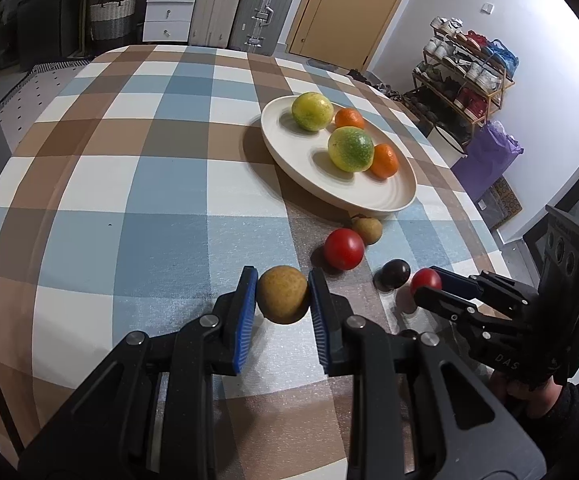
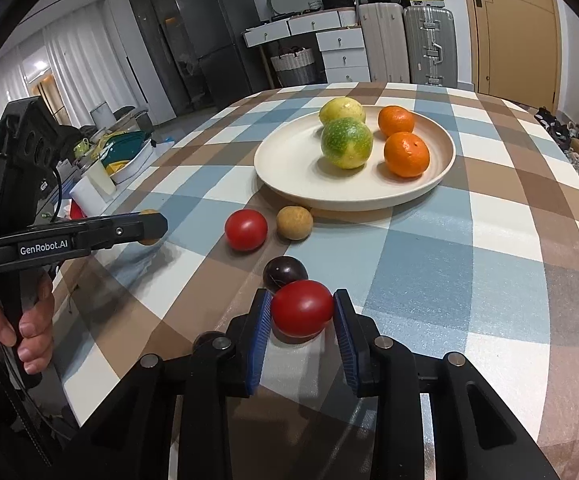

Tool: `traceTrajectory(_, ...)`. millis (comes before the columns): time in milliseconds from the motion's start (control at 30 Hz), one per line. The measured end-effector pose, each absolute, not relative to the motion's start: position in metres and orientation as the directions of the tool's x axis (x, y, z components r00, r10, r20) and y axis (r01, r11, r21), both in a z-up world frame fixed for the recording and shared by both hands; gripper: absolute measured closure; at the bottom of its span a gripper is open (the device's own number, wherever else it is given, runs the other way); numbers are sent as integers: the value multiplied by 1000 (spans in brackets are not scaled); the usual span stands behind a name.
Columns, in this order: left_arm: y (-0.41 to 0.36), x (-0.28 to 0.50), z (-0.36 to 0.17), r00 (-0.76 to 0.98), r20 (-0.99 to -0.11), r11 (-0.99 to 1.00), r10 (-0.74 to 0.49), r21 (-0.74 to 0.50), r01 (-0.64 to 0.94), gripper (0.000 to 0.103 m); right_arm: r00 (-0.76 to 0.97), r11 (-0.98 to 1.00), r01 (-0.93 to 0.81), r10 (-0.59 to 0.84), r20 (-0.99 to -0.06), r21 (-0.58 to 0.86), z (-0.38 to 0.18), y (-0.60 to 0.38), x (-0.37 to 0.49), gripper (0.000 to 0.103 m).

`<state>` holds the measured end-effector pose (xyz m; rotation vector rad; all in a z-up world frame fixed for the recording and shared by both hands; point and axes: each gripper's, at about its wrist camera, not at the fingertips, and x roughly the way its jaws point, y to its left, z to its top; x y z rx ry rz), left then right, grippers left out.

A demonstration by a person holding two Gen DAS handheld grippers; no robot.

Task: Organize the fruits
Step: 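Lift the kiwi with the left gripper while the right gripper grasps a red tomato, then carry the kiwi and red tomato over the plate with both grippers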

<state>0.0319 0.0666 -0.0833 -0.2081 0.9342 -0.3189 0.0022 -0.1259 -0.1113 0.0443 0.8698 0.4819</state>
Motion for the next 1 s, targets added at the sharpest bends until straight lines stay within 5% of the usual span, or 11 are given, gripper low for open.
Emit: traceTrajectory(1000,38,103,-30,576,-718,920,-391,-306,243,80,632,884,-381,462,-621,270,-46,-150,49,71)
